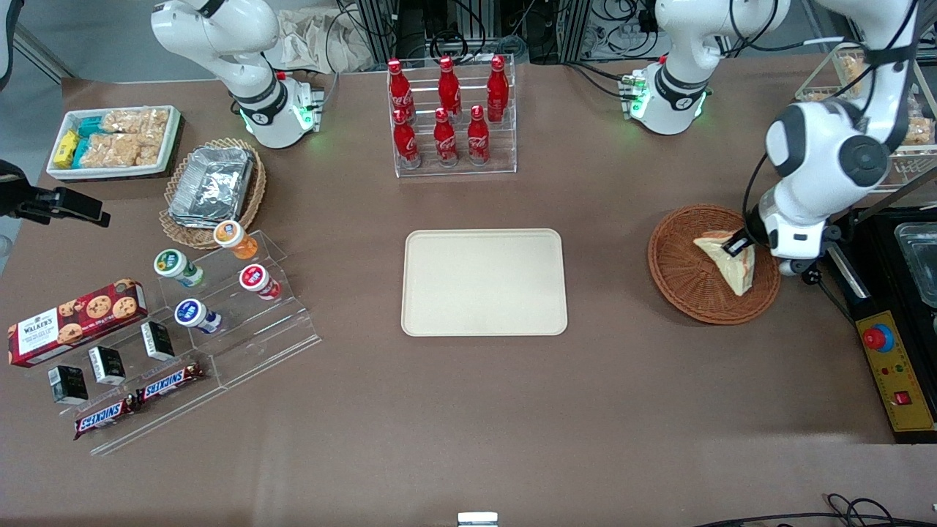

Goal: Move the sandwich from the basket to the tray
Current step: 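Lift the sandwich up out of the basket with the left gripper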

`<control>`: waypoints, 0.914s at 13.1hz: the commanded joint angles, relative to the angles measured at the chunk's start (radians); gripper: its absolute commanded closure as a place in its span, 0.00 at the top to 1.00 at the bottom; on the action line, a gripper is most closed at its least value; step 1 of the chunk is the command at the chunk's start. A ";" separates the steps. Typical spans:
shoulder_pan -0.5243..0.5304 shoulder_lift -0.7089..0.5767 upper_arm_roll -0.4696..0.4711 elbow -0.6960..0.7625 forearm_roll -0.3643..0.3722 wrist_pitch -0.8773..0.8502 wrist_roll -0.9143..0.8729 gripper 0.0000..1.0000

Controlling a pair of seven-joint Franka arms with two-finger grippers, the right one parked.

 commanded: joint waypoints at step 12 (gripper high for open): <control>-0.008 0.057 -0.322 0.811 0.043 -0.714 0.102 0.00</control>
